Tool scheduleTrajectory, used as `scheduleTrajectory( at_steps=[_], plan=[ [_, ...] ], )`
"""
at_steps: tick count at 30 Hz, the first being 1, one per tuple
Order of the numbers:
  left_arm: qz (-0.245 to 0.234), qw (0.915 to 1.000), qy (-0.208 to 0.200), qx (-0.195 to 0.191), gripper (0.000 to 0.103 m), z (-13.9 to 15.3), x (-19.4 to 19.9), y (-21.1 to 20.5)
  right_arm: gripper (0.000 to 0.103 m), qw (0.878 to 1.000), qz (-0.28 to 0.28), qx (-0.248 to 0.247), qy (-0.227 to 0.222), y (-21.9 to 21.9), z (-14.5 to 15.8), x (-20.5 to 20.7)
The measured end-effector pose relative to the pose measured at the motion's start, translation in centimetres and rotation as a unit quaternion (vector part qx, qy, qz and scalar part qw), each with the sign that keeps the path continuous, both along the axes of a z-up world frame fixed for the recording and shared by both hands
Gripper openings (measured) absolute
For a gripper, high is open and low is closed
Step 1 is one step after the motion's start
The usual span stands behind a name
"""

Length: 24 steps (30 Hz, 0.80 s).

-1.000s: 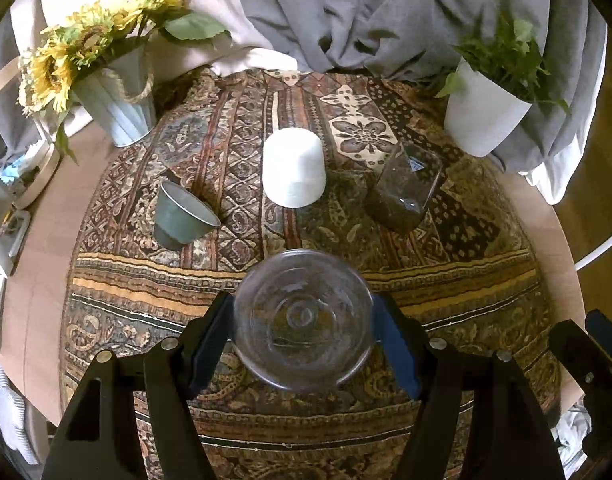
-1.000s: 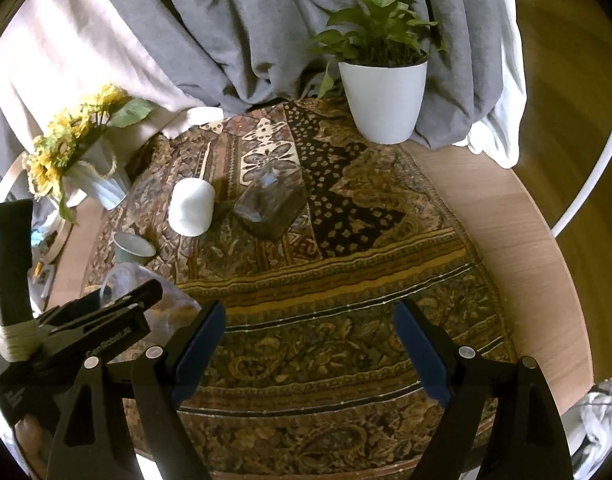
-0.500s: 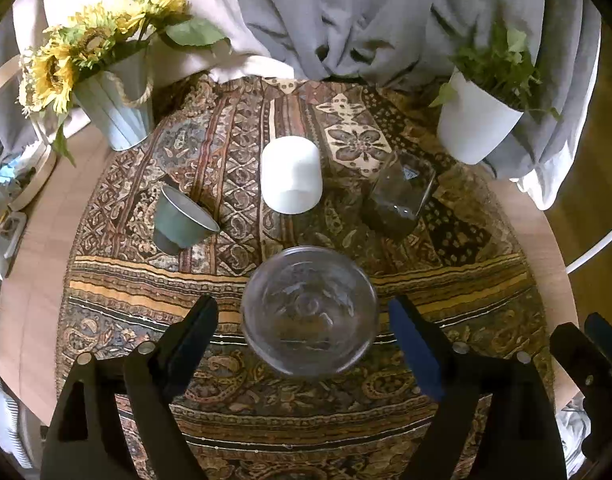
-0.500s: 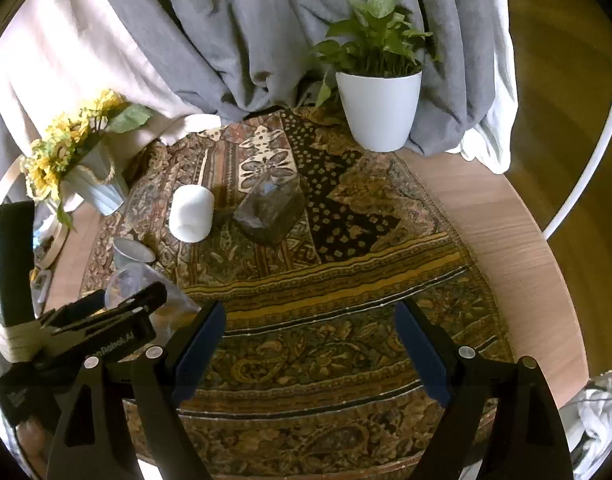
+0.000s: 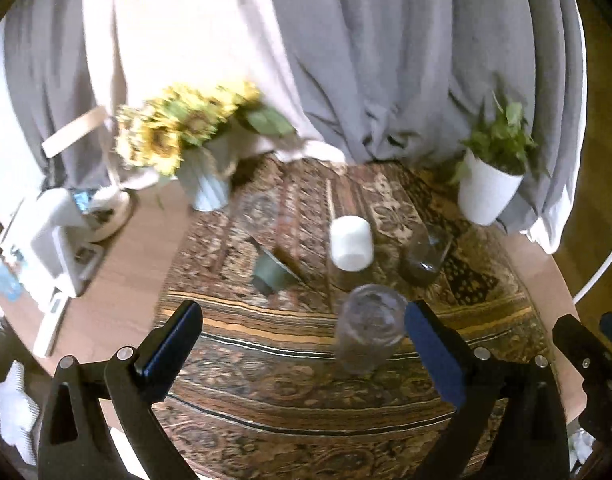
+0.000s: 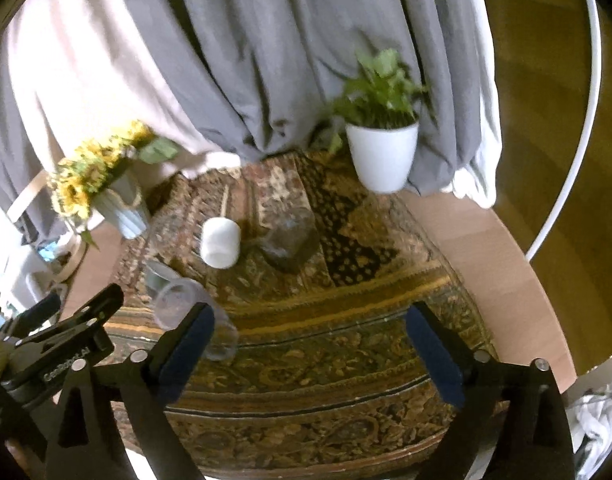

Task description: Flip cup upside down

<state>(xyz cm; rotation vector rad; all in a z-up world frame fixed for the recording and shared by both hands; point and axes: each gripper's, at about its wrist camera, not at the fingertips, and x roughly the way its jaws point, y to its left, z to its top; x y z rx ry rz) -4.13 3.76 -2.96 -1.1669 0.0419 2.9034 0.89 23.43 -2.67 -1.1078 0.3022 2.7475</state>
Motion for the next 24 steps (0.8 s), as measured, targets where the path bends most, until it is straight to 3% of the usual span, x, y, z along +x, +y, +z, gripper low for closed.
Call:
scheduleTrajectory(
  at_steps=[11, 24],
  plan=[
    [0.032, 0.9994, 0.014, -0.008, 0.103, 1.5, 3.0, -4.2, 0.101, 0.999, 0.044, -0.003, 0.020, -4.3, 1.9, 1.4],
    [0.022, 0.9995, 0.012, -0.018, 0.103, 1.5, 4.4, -6.0, 0.101, 0.999, 0.041, 0.010, 0.022, -6.7, 2.0, 2.6]
  ],
)
